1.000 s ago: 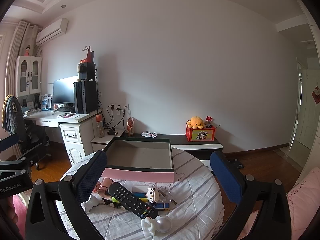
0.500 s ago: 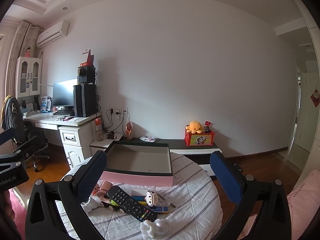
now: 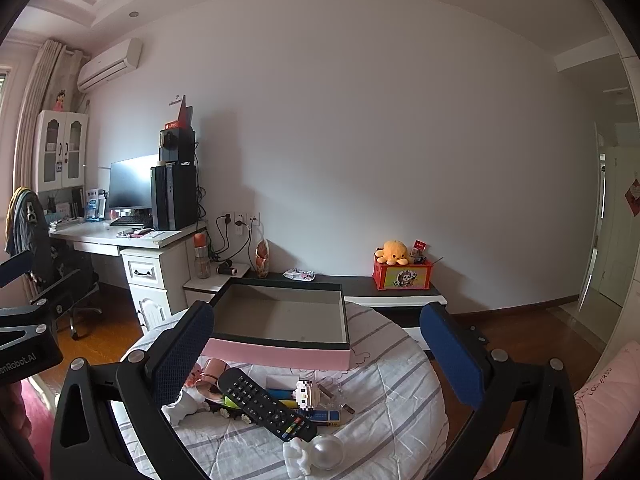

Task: Organize rigid objects

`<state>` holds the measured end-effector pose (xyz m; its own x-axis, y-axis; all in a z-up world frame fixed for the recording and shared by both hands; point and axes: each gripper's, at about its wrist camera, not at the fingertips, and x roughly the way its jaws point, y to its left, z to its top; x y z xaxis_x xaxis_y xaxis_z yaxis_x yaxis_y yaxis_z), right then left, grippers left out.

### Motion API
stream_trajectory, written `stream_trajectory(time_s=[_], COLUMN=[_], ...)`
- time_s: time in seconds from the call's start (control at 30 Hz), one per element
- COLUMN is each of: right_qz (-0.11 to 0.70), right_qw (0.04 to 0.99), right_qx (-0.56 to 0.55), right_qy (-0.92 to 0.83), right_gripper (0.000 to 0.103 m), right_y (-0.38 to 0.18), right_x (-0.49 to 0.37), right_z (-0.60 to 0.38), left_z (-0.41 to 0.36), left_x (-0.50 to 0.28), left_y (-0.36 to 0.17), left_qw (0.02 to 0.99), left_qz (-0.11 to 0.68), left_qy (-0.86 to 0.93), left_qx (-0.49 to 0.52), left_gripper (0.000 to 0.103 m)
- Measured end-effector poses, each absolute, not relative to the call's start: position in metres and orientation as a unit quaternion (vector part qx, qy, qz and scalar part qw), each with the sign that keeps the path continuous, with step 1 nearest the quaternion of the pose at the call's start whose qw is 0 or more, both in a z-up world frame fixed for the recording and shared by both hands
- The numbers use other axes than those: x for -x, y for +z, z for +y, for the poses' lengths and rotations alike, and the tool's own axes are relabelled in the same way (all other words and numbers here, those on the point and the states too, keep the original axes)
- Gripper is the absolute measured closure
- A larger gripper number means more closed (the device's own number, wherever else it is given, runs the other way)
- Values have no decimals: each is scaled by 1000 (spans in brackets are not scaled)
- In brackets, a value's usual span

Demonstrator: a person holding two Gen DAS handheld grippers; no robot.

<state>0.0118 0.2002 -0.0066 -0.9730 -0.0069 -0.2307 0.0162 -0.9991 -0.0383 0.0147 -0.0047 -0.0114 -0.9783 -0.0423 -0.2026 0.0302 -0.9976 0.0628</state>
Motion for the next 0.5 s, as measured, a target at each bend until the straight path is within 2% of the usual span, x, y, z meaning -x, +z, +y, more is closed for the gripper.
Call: stream_trajectory(time_s=[0.23,0.5], right_qz=[19,18], right_qw=[9,10], right_qx=[-137,-190], right_qy=[-990,-982], right_gripper=[0,0], right_y=[-20,-58], right_x=[-2,21], right_z=[203,208], left_z=[-12,-28], left_x=[-1,30], left_y=[-29,-81], left_qw=[12,17], left_qz=[-28,-25], left_qy=[-991,-976], left_qx=[-130,-216], left_gripper=[0,0])
